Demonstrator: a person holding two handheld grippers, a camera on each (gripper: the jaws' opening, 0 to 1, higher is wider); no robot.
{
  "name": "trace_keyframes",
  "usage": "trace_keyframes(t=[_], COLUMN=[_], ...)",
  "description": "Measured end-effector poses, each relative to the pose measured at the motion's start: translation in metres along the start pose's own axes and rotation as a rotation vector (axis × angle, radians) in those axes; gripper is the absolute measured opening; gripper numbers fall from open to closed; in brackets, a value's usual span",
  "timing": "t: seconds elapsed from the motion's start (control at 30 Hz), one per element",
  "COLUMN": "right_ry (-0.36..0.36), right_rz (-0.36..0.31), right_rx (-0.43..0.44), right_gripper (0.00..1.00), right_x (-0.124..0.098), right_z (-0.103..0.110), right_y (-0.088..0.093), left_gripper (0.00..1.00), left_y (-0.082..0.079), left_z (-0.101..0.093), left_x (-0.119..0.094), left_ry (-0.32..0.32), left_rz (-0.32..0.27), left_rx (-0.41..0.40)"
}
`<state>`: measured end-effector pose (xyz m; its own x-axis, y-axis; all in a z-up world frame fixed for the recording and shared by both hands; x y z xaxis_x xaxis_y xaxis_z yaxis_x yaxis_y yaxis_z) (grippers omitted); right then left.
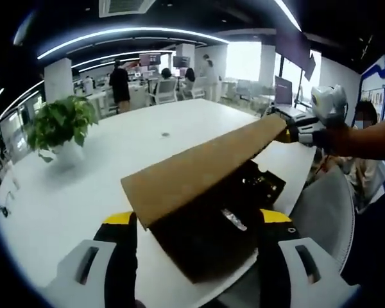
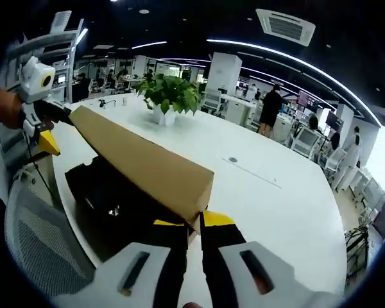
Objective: Operate the shoe box by opening the lid, removing the specified soft item, and placing it in the target area until the item is outside and the box remains undamaged.
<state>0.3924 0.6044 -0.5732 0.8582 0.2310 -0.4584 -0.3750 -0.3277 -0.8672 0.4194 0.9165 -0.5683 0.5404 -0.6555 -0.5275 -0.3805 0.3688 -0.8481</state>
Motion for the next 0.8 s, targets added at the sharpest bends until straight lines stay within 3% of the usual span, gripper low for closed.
trace_keyframes(t=[0.47, 0.57, 0.67, 0.73, 0.8], right_ry=[0.108, 0.111, 0.112, 0.113, 0.113], right_rz=[0.028, 0.038, 0.046, 0.051, 0.055], right_rx=[0.02, 0.013, 0.004, 0.005, 0.002], right_gripper=[0.0, 0.0, 0.0, 0.0, 0.0], right_x=[0.026, 0.028, 0.03, 0.032, 0.033], right_z=[-0.017, -0.018, -0.02, -0.021, -0.022], right_y=[-0.025, -0.027, -0.028, -0.03, -0.031], left_gripper=[0.79, 0.75, 0.75, 0.73, 0.67], left_y=[-0.021, -0.021, -0.013, 0.0, 0.022], left_z=[0.019, 0.025, 0.029, 0.034, 0.035], left_x=[0.016, 0.017, 0.015, 0.012, 0.008], left_ry=[-0.017, -0.017, -0.039, -0.058, -0.079], left_rz=[-0.029, -0.042, -0.027, -0.013, 0.046], left_rx=[0.041, -0.006, -0.023, -0.047, -0.08])
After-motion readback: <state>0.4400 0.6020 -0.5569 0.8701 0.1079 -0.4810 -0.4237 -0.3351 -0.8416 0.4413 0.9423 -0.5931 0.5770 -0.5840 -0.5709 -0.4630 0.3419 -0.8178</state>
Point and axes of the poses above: the point that each gripper's makers call its tool centre point, and the gripper's own axes: x roughly forward along the fingers, z roughly to its left, y roughly out of its underside, the point moved 8 cm from there along -x, roughly backward along the fingers, and after that the axes turned 1 degree about -z, right-handed, at the moved point
